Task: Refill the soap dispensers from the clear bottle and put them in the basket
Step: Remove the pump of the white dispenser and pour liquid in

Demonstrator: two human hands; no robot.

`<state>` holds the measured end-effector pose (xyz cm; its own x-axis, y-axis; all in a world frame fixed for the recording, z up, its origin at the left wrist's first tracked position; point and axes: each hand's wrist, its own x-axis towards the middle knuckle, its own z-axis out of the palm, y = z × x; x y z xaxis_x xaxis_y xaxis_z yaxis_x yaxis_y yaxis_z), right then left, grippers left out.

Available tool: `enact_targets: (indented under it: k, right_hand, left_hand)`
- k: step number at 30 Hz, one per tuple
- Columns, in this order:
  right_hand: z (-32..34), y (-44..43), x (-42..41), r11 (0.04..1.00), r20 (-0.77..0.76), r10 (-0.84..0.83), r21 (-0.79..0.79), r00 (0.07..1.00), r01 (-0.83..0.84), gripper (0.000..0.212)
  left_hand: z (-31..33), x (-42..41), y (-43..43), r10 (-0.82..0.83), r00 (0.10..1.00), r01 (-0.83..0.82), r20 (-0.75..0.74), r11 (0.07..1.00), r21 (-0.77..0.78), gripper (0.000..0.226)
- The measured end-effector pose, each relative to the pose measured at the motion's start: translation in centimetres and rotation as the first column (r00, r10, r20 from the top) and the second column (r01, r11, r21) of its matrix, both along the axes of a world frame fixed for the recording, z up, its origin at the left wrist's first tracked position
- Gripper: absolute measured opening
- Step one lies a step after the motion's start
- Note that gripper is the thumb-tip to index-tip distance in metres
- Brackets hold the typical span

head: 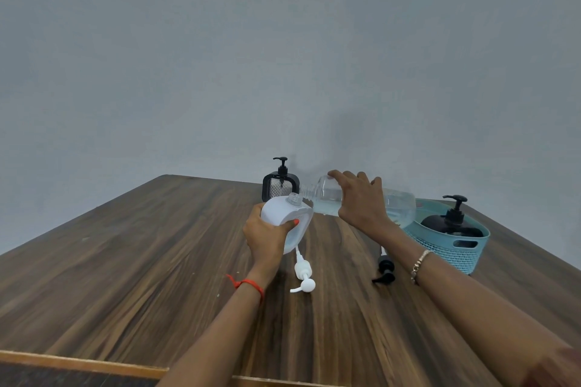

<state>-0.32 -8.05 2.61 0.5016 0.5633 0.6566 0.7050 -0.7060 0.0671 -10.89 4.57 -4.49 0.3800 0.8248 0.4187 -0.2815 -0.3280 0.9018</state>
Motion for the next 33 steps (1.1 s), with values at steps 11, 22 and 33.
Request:
enact_targets:
  k: [11,22,33]
  right_hand:
    - [-0.2,0.0,-0.1,1.0,0.007,0.013,0.007,1.0,-0.013,0.066]
    - [0.2,0.0,-0.1,0.996,-0.15,0.06,0.071,0.987,-0.049,0.073]
    - [-0.5,-1.5,3.2,0.716,-0.569,0.534,0.697,0.626,0.023,0.065]
  left_hand:
    - [-0.3,0.0,0.2,0.004,1.0,-0.004,-0.015,1.0,0.012,0.053]
    - [-0.3,0.1,0.6,-0.016,1.0,0.016,0.007,0.999,-0.031,0.053]
    - [-0.2,0.2,1.8,-0.073,0.997,0.075,0.027,0.991,-0.111,0.052]
